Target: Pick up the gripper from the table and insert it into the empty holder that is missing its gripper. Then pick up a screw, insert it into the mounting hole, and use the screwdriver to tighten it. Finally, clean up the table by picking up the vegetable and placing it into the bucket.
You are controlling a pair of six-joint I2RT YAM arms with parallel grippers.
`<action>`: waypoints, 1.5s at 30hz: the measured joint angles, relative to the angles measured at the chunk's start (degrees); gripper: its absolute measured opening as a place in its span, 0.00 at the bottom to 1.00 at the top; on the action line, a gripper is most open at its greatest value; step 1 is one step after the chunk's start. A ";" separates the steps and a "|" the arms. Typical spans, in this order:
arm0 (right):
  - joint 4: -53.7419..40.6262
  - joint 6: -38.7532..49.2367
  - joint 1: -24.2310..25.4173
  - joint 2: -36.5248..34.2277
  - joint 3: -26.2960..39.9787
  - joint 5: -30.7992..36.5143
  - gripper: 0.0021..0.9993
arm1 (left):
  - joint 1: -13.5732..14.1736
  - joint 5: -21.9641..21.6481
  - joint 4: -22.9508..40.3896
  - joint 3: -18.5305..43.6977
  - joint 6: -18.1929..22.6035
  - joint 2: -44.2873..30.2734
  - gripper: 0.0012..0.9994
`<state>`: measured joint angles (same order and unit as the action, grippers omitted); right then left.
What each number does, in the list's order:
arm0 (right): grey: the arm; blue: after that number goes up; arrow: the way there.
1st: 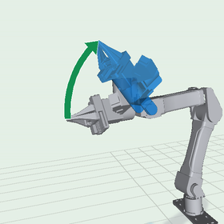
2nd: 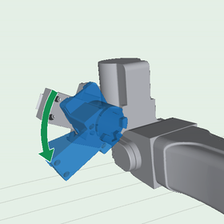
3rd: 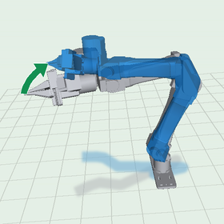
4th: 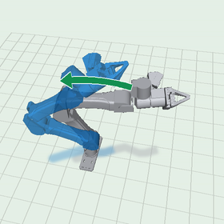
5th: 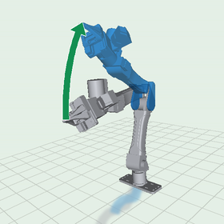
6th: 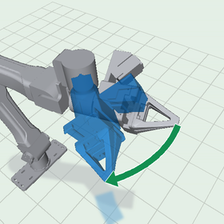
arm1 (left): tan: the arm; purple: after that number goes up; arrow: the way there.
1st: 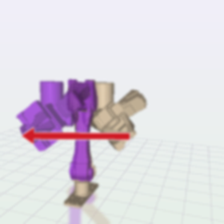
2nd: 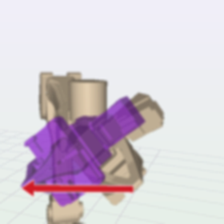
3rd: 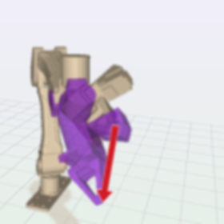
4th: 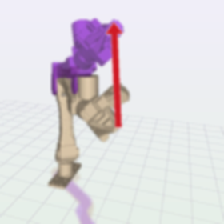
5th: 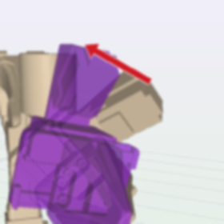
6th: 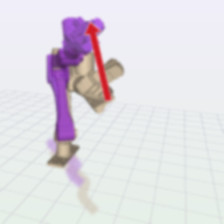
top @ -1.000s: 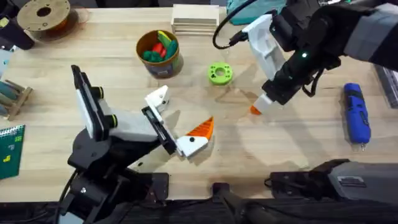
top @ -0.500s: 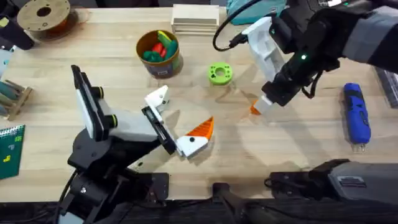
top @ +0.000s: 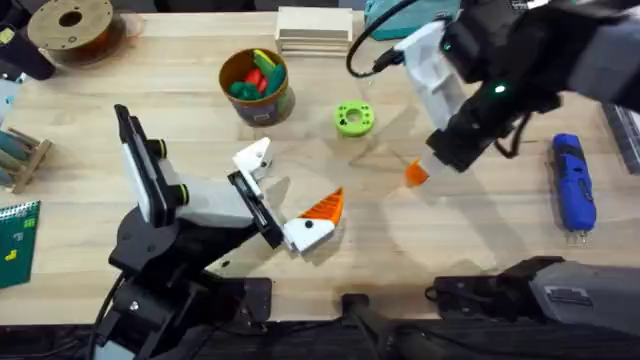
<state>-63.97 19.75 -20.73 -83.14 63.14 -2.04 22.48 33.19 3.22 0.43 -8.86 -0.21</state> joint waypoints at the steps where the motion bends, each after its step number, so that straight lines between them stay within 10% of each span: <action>1: -0.78 0.02 0.00 1.38 0.57 -0.13 0.02 | 0.00 -0.02 0.00 0.00 0.00 0.00 0.99; 11: 3.19 -0.04 8.00 14.76 -2.86 -21.45 0.02 | 0.00 0.00 0.00 0.00 0.00 0.00 0.99; 25: 41.46 -27.93 2.10 -1.75 -10.97 -65.85 0.02 | 0.00 0.00 0.00 0.00 0.00 0.00 0.99; 45: 49.97 -49.36 -2.99 -10.27 -11.04 -77.82 0.02 | 0.00 -0.02 0.00 0.00 0.00 0.00 0.99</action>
<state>-14.00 -29.61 -23.73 -93.41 52.10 -79.85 22.48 33.17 3.22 0.43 -8.86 -0.21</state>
